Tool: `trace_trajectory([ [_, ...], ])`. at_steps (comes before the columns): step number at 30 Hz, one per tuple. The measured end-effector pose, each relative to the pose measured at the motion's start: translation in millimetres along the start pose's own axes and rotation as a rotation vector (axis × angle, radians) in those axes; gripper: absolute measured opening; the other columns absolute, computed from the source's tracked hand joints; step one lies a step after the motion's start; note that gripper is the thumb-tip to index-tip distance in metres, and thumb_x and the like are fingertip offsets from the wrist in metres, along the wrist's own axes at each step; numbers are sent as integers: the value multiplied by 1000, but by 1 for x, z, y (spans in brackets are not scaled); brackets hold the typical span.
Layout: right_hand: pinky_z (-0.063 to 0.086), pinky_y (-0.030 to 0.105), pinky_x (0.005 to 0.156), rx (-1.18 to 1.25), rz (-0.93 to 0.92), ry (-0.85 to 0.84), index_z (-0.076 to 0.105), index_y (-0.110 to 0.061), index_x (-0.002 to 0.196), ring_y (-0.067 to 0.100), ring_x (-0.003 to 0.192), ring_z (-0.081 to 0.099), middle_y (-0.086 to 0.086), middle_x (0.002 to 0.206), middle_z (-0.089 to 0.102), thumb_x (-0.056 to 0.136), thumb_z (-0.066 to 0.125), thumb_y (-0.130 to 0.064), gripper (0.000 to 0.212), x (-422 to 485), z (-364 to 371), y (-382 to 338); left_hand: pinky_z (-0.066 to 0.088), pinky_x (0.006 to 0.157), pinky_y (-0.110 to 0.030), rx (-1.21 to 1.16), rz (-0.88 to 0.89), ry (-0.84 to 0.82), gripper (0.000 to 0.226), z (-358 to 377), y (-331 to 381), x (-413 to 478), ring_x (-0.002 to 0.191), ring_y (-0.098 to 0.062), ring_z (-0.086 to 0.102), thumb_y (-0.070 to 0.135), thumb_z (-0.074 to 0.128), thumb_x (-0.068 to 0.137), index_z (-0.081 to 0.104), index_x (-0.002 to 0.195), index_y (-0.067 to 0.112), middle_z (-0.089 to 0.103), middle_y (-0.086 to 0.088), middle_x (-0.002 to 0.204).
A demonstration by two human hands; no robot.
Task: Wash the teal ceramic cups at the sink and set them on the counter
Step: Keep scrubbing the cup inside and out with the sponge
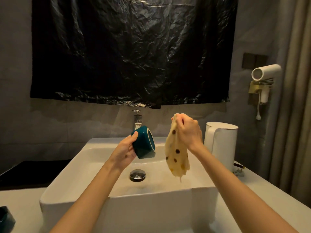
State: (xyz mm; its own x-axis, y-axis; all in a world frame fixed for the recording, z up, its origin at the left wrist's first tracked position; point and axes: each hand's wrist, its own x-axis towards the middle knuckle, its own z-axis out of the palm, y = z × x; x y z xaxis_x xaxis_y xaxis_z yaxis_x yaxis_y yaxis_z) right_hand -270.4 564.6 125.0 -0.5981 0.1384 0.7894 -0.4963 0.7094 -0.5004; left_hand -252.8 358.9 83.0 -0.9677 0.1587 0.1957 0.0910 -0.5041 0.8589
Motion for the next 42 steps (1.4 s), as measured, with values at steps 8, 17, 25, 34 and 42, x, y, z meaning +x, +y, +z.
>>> trace_trajectory([
  [8,43,21,57,-336,106,176,66,-24,97,11,68,56,-4,79,64,98,40,-45,34,-14,-106,44,52,87,-41,379,68,-244,28,63,-4,-10,100,-25,62,13,52,93,56,119,8,66,-13,107],
  [17,47,20,62,-696,388,-342,65,-27,97,14,71,60,-3,90,64,96,44,-47,29,-89,-134,114,49,84,-27,747,112,-380,17,108,-34,-40,100,-18,61,21,55,92,58,108,19,66,-5,105],
  [25,41,41,96,-882,318,-391,54,-32,127,18,107,59,-3,116,65,90,45,-60,47,-115,-129,110,52,86,-28,931,159,-425,20,109,-36,-64,101,-15,62,17,56,93,55,113,19,65,-2,108],
  [34,46,7,73,-15,-324,-548,42,-40,136,2,97,50,-13,138,39,86,65,-32,56,-81,-122,-31,53,84,-29,1182,295,-412,19,76,4,-103,98,-14,62,12,55,93,57,112,16,65,-3,104],
  [42,44,13,71,-105,-640,-828,57,-25,111,-7,85,49,-10,121,52,83,71,-29,31,-69,-60,-101,52,72,-34,1525,383,-283,13,8,53,-152,82,-15,60,15,58,91,55,90,28,61,4,88],
])
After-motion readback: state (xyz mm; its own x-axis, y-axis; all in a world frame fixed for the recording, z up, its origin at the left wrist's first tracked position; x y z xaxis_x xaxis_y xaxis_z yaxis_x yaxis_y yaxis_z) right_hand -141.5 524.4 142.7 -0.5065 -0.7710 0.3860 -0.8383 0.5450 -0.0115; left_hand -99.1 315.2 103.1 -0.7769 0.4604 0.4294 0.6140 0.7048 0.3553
